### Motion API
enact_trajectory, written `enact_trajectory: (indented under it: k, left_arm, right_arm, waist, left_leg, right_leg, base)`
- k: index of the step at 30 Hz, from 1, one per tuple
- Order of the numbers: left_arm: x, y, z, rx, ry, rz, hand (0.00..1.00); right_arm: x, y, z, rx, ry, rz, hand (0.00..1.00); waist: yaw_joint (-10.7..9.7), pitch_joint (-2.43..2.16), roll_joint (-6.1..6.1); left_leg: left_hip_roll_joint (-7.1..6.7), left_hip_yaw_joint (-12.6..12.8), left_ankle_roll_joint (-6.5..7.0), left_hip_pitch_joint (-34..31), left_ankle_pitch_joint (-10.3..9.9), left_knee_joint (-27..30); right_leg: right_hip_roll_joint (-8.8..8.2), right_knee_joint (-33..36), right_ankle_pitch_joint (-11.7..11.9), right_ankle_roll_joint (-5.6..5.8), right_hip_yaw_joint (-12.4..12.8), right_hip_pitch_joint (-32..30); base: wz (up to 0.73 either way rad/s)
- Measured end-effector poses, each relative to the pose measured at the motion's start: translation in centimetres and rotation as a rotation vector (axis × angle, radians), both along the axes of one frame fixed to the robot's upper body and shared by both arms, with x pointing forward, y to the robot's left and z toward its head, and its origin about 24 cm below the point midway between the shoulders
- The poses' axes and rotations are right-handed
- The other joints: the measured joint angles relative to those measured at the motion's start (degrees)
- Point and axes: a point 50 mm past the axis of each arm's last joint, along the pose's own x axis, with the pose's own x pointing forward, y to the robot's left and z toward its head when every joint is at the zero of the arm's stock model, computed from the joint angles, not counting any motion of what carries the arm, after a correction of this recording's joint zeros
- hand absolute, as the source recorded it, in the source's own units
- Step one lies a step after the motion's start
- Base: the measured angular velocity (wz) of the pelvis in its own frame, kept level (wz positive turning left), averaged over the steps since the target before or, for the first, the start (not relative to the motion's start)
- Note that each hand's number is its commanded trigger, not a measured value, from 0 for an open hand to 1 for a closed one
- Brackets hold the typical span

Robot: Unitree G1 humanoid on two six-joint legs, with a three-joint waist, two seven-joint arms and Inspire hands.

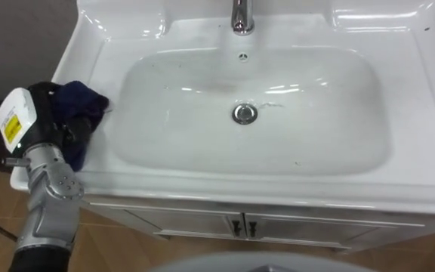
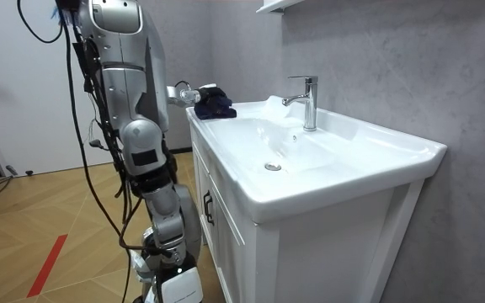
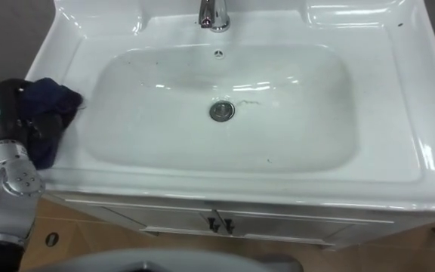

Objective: Wipe basin

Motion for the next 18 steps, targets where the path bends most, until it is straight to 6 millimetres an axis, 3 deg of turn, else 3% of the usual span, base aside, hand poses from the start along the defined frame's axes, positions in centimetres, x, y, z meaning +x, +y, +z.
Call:
enact_trajectory:
  k: [5, 6, 7, 8, 18]
  left_arm:
    - [0.1, 0.0, 0.3, 0.003, -0.015, -0.001, 0.98]
    - [0.1, 0.0, 0.3, 0.003, -0.015, -0.001, 0.55]
    - [0.1, 0.0, 0.3, 0.003, -0.016, -0.001, 0.05]
    - [0.1, 0.0, 0.3, 0.004, -0.016, -0.001, 0.0]
    - [0.4, -0.3, 1.2, 0.158, -0.054, -0.062, 0.0]
  right_arm:
    - [0.0, 0.0, 0.0, -0.001, 0.0, 0.0, 0.0]
    - [0.0, 0.0, 0.0, -0.001, 0.0, 0.0, 0.0]
    - [0.0, 0.0, 0.0, -0.001, 0.0, 0.0, 0.0]
    - [0.0, 0.0, 0.0, -0.001, -0.001, 0.0, 0.0]
    - [0.0, 0.1, 0.0, 0.006, -0.028, 0.011, 0.0]
  waist:
    - [0.01, 0.14, -0.3]
    - [0.01, 0.15, -0.32]
    - [0.01, 0.17, -0.35]
    - [0.0, 0.17, -0.36]
    - [0.04, 0.16, -0.3]
  left_leg:
    - [-0.01, 0.0, 0.0, 0.01, 0.0, -0.02]
    - [-0.01, 0.0, 0.0, 0.01, 0.0, -0.02]
    - [-0.01, 0.0, 0.0, 0.01, 0.0, -0.02]
    - [0.0, 0.07, 0.0, 0.01, 0.0, -0.02]
    - [0.0, 0.51, 0.0, -0.01, 0.0, 0.03]
  right_leg:
    - [-0.01, 0.02, 0.0, 0.0, -0.02, 0.01]
    - [-0.01, 0.02, 0.0, 0.0, -0.01, 0.01]
    - [-0.02, 0.02, 0.0, 0.0, -0.01, 0.01]
    - [-0.02, 0.01, 0.0, 0.0, 0.0, 0.01]
    - [0.0, -0.06, 0.0, 0.0, 0.39, 0.06]
  base:
    - [0.0]
    - [0.0]
    - [0.0]
    - [0.0]
    - [0.0]
